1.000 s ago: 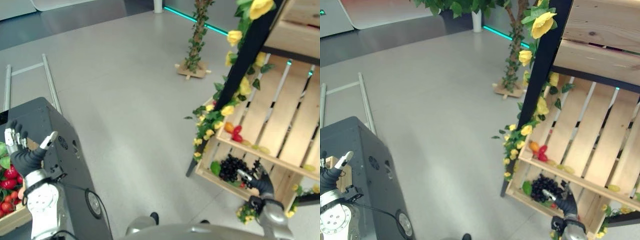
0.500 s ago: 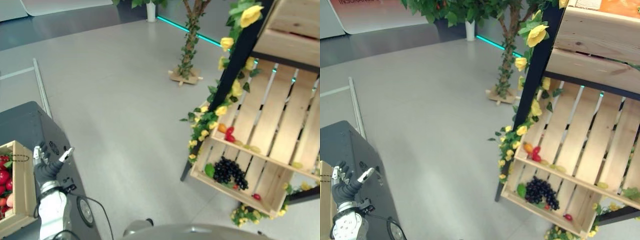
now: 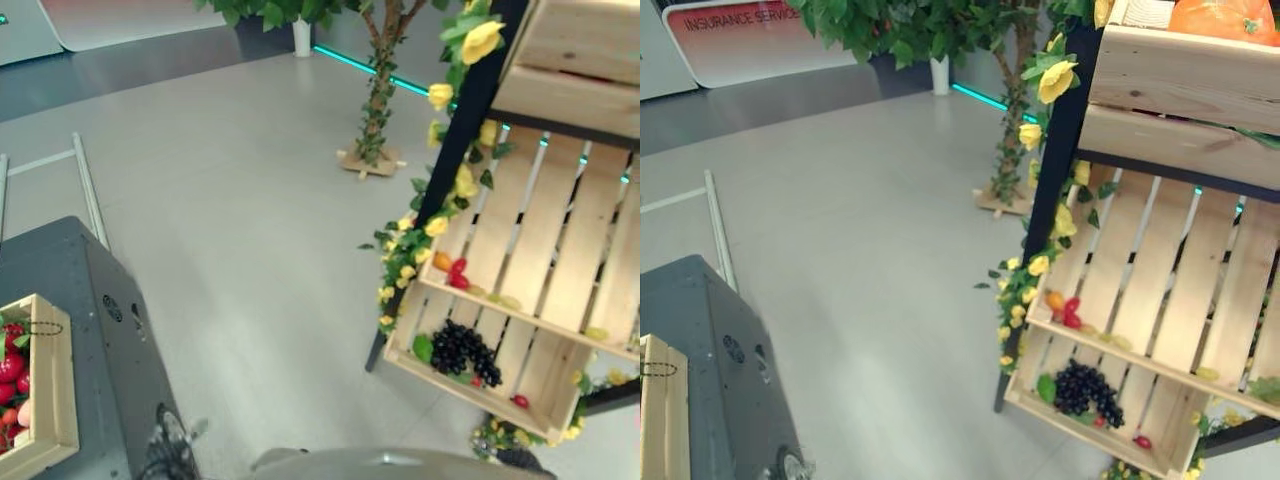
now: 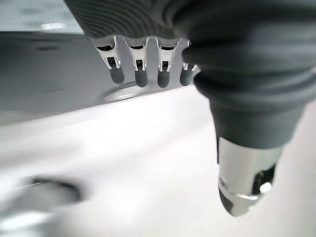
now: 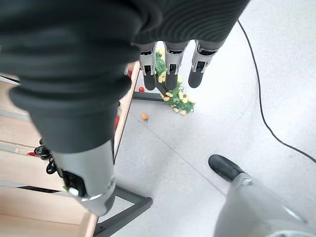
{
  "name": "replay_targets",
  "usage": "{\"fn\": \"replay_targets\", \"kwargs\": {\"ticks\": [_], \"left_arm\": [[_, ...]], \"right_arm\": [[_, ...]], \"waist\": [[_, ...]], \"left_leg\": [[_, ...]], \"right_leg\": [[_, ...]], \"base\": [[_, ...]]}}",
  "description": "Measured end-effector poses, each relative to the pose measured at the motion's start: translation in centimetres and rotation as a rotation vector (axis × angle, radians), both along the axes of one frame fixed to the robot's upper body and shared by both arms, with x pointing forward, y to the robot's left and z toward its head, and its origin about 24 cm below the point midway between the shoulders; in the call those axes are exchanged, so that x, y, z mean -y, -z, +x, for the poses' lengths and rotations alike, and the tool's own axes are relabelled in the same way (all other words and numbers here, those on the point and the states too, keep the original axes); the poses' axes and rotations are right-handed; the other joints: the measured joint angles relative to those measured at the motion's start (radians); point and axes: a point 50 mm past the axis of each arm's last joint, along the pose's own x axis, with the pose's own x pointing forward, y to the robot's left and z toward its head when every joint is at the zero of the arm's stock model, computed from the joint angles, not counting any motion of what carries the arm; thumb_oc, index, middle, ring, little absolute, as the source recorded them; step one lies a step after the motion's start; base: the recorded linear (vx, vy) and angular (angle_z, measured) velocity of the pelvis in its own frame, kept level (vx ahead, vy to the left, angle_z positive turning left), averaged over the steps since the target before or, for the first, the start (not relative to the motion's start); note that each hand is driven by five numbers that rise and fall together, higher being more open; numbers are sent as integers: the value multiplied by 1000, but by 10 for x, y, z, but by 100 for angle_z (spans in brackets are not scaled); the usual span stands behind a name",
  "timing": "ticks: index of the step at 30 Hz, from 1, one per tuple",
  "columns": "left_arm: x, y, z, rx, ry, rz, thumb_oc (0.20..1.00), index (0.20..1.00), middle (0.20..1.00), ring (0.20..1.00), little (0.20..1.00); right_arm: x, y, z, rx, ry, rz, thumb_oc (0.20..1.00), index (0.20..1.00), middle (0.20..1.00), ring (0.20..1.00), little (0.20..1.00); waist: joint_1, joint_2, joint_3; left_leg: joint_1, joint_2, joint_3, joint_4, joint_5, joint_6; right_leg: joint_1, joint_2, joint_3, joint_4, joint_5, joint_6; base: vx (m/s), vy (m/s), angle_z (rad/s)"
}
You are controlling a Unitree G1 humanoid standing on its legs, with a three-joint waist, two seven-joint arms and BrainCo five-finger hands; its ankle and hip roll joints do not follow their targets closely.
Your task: Pick up the fruits from the basket on one side to the basket on the other side
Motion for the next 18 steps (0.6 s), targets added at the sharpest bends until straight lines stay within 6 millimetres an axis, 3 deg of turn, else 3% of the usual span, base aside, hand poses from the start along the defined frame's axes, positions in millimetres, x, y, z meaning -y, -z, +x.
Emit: {"fn": "replay_targets", "kwargs": {"ticks": [5, 18], "left_arm": [[11, 5, -17, -76, 2, -101, 1000, 1000, 1000, 1000, 1000], [16, 7, -6, -70, 58, -142, 1000, 1000, 1000, 1000, 1000]], "right_arm": [[-5, 1, 1, -9, -41, 14, 1000, 1000, 1000, 1000, 1000], [-24, 8, -7, -41, -121, 81, 1000, 1000, 1000, 1000, 1000]], "waist": [[-18, -4, -7], [-19, -12, -21]], "left_leg": [[0, 6, 2, -4, -5, -3], [-5, 10, 19, 1, -9, 3]], "right_leg": [[-2, 6, 5, 0, 0, 0], [-21, 7, 28, 16, -4, -7]], "base": [[9, -5, -4], [-19, -7, -4]]}}
